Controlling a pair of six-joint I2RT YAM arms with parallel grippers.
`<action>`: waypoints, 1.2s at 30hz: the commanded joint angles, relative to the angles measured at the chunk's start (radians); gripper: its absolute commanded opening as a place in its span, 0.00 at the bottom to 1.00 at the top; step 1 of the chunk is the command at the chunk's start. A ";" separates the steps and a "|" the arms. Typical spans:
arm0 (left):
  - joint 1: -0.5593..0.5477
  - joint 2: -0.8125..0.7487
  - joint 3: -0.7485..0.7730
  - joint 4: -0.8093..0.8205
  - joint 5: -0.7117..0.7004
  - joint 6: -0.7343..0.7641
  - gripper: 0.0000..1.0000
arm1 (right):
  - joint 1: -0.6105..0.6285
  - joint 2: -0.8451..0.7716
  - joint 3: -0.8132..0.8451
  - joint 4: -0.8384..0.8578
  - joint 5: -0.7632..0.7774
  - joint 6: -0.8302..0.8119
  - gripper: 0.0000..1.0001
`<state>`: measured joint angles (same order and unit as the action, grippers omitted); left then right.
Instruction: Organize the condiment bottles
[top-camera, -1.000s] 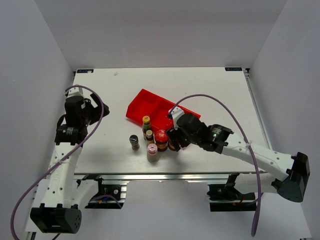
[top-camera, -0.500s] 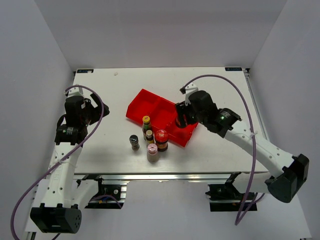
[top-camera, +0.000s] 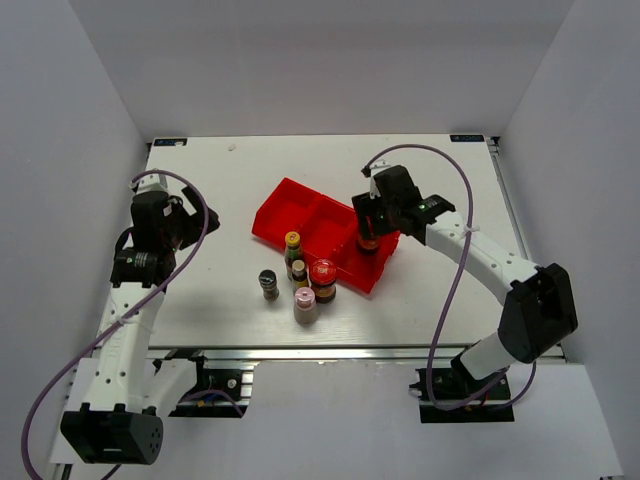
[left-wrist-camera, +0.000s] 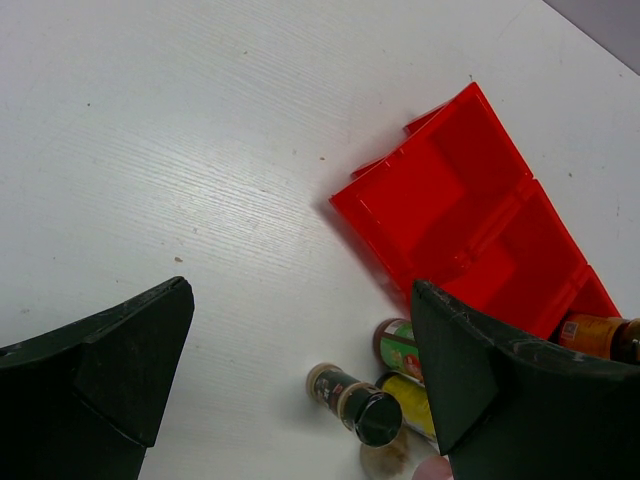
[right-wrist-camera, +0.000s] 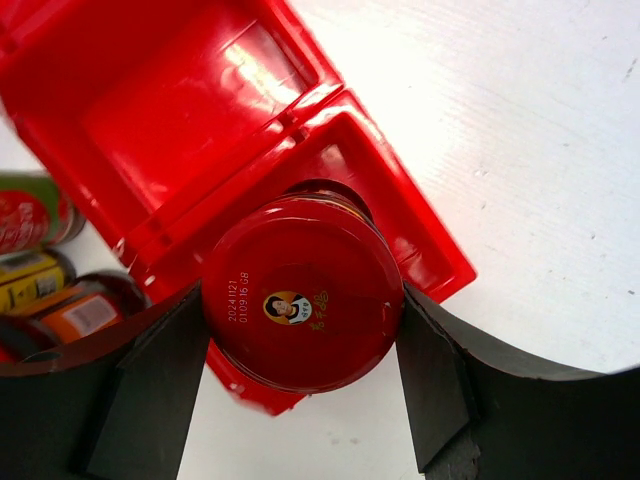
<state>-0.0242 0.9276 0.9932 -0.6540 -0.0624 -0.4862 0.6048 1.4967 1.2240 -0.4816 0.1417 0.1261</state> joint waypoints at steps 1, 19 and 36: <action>0.004 -0.001 -0.010 0.005 0.013 0.011 1.00 | -0.020 -0.018 0.057 0.176 -0.005 -0.014 0.34; 0.004 0.008 -0.011 0.002 0.004 0.011 1.00 | -0.086 0.103 0.057 0.184 -0.057 0.020 0.63; 0.004 0.010 -0.011 0.005 0.022 0.014 1.00 | -0.070 -0.202 -0.035 0.110 -0.458 0.015 0.89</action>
<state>-0.0235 0.9409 0.9897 -0.6540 -0.0547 -0.4854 0.5190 1.3968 1.2419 -0.3840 -0.1425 0.1455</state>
